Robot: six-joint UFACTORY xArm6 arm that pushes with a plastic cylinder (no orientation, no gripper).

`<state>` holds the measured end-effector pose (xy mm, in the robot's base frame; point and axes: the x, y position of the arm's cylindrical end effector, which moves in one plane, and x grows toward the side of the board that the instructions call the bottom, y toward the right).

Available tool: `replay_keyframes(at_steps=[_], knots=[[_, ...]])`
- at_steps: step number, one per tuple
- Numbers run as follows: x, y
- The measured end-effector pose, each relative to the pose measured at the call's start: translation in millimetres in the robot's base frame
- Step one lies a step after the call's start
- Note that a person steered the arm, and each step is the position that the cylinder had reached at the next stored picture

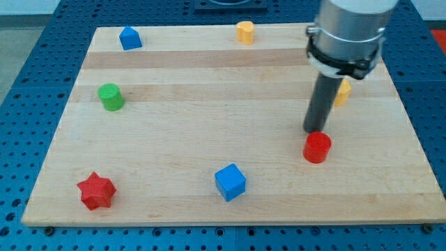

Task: Drag the red circle to the bottom right

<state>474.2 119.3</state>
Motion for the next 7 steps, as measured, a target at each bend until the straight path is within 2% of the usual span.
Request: replay_keyframes(at_steps=[2, 3, 5, 7], knots=[[0.0, -13.1], [19.2, -13.0], [24.5, -9.8], [24.5, 21.1]])
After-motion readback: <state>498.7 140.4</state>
